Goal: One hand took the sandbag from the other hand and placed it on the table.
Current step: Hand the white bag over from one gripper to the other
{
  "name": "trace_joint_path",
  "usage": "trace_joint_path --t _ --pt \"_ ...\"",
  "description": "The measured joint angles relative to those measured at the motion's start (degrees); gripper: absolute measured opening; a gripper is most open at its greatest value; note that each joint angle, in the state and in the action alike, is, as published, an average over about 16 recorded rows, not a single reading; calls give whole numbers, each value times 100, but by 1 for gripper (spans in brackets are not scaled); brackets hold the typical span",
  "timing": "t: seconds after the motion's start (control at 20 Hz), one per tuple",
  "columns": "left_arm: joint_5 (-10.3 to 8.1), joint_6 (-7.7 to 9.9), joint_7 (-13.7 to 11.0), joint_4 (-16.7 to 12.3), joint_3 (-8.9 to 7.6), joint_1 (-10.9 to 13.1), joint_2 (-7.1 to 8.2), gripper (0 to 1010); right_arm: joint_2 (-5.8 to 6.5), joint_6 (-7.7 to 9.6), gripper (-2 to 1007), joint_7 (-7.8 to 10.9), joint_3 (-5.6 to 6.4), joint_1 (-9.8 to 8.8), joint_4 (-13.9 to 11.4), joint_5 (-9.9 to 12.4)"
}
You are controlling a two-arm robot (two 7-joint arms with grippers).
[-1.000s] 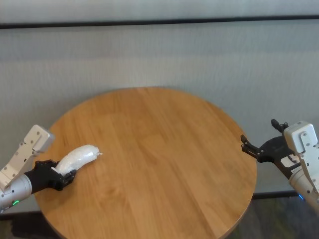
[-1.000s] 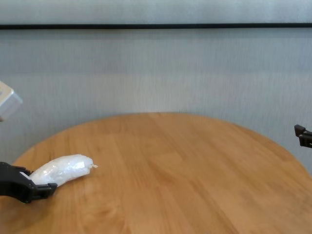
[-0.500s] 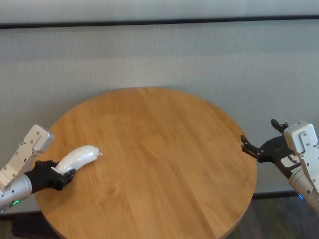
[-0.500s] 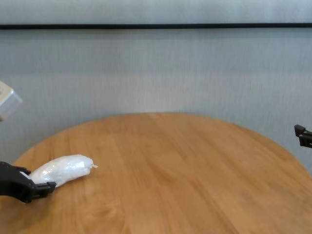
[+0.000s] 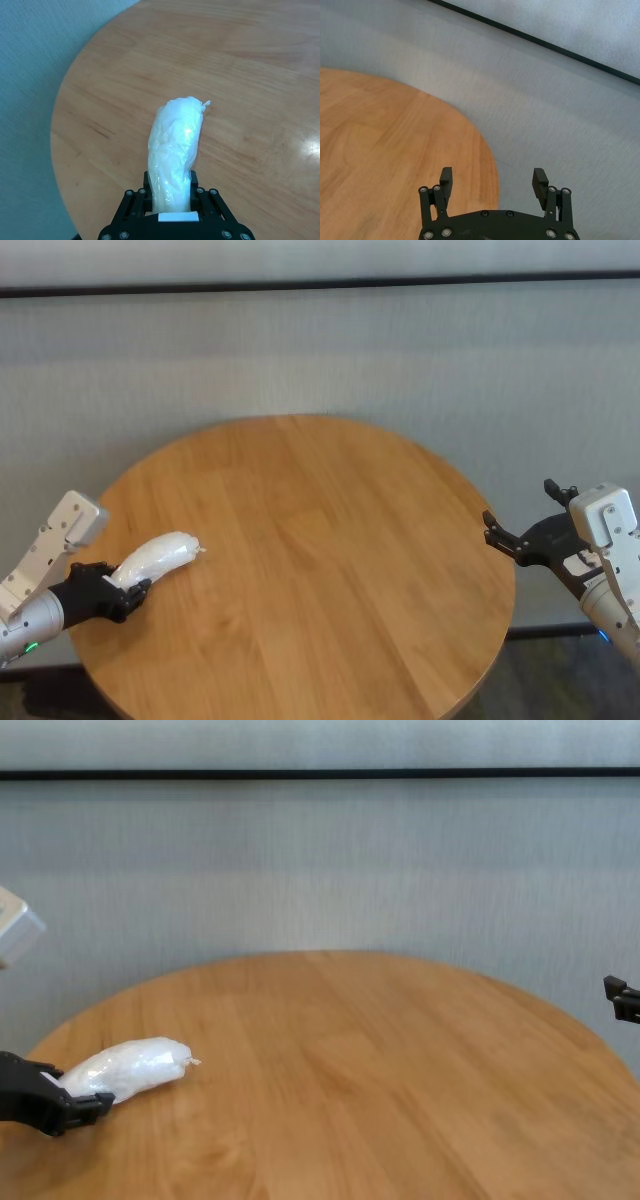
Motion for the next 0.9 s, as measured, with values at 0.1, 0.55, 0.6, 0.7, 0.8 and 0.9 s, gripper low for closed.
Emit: trace_joint_path --t 0.1,0.55,0.6,0.7,0.8,0.9 --pt "0 0 0 0 0 0 0 410 0 0 1006 0 0 0 0 0" --pt "0 -1 0 0 0 0 0 409 0 0 1006 0 0 0 0 0" --pt "0 -1 0 0 0 0 0 409 0 0 1006 0 0 0 0 0" --pt "0 -1 0 0 0 0 0 409 0 0 1006 0 0 0 0 0" --pt "0 0 0 0 0 0 0 409 0 0 1006 0 0 0 0 0" --pt "1 -1 -1 0 0 0 0 409 0 0 1006 0 0 0 0 0"
